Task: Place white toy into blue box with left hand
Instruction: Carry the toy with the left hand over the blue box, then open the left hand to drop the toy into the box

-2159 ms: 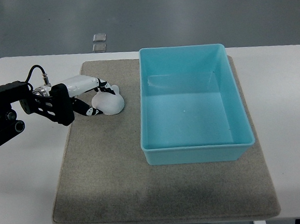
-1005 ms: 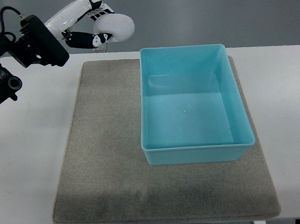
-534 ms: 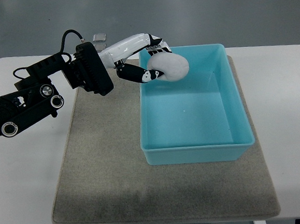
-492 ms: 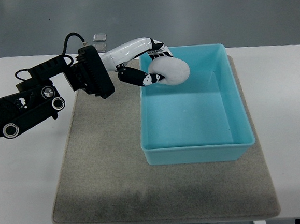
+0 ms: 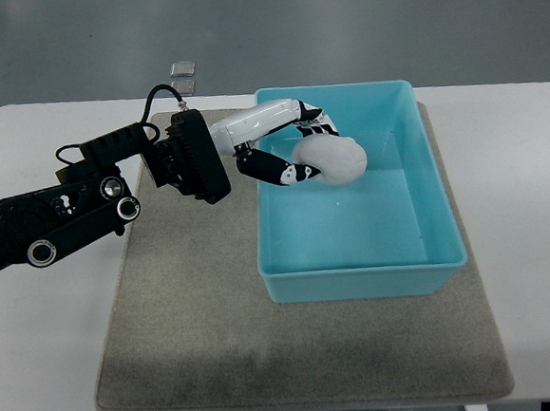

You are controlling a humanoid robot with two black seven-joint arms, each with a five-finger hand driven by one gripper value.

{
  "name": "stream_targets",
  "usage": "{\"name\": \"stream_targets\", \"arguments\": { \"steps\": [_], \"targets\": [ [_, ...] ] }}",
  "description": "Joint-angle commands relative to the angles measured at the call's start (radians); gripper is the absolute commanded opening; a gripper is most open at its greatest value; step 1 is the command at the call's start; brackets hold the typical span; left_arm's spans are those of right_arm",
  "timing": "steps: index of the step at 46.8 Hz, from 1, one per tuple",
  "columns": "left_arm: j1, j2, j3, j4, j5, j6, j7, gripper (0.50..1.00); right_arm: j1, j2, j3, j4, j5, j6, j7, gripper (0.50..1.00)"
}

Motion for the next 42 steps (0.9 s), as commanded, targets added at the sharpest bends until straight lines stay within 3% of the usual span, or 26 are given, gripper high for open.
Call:
{"name": "stream_targets", "arguments": {
  "steps": [1, 8, 21, 30, 42],
  "targets": [
    [0.007, 0.0, -0.001, 0.0, -0.007, 0.003, 0.001, 0.902, 0.0, 0.0, 0.0, 0.0, 0.0, 0.0, 0.0, 0.936],
    [0.011, 0.001, -0.004, 0.0, -0.011, 0.007, 0.001, 0.992, 0.0, 0.0, 0.0, 0.0, 0.0, -0.001, 0.0, 0.936],
    [0.031, 0.001, -0.016, 0.01, -0.112, 0.018, 0.001, 0.992, 0.0, 0.0, 0.0, 0.0, 0.0, -0.001, 0.0, 0.936],
    [0.033, 0.01, -0.058, 0.017, -0.518, 0.024, 0.001, 0.992, 0.0, 0.0, 0.0, 0.0, 0.0, 0.0, 0.0, 0.936],
    [0.039, 0.013, -0.107, 0.135, -0.931, 0.007, 0.001, 1.0, 0.0, 0.0, 0.0, 0.0, 0.0, 0.0, 0.0, 0.936]
  ]
}}
